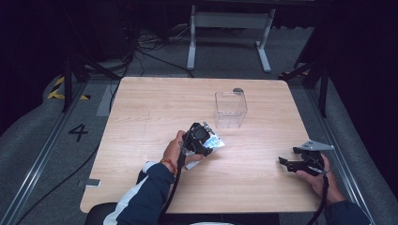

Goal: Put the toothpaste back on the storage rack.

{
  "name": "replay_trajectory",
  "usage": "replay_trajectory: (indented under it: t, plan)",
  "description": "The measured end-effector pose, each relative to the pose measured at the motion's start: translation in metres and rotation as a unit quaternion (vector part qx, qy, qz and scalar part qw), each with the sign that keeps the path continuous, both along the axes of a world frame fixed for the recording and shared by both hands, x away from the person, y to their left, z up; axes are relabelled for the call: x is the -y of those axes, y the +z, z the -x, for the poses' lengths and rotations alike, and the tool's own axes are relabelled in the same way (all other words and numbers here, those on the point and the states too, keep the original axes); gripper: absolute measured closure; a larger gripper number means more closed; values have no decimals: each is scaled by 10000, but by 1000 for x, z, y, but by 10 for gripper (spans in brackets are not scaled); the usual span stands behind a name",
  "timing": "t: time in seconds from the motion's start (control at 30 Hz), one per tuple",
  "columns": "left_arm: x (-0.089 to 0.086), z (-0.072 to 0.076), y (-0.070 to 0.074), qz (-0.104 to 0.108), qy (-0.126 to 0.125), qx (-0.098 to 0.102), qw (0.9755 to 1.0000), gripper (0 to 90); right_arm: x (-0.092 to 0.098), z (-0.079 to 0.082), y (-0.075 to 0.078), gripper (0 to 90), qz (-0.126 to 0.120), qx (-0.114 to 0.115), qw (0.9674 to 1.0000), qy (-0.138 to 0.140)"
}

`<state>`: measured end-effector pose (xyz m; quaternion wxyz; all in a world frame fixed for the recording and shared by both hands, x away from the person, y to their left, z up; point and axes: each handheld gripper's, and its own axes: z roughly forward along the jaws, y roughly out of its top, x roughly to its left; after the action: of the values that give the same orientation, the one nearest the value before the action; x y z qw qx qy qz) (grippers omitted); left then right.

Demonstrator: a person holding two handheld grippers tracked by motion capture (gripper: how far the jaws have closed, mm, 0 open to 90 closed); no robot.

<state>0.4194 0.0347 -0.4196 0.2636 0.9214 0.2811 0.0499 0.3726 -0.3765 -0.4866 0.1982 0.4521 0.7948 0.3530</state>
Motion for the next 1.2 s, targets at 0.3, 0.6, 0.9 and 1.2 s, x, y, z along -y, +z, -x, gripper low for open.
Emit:
replay_trajectory:
  t: [0.3,0.6,0.9,1.2]
  plan:
    - [-11,2,14,331,-117,146,9993,670,0,0,0,181,-9,-4,10000,0]
    - [-15,5,22,674,-114,398,9969,688,0,1,0,181,-7,-3,10000,4]
    - [-19,8,33,936,-101,748,9928,691,0,1,0,181,-8,-4,10000,12]
    - [-20,7,50,1238,-26,1100,9862,695,0,1,0,181,-8,-2,10000,15]
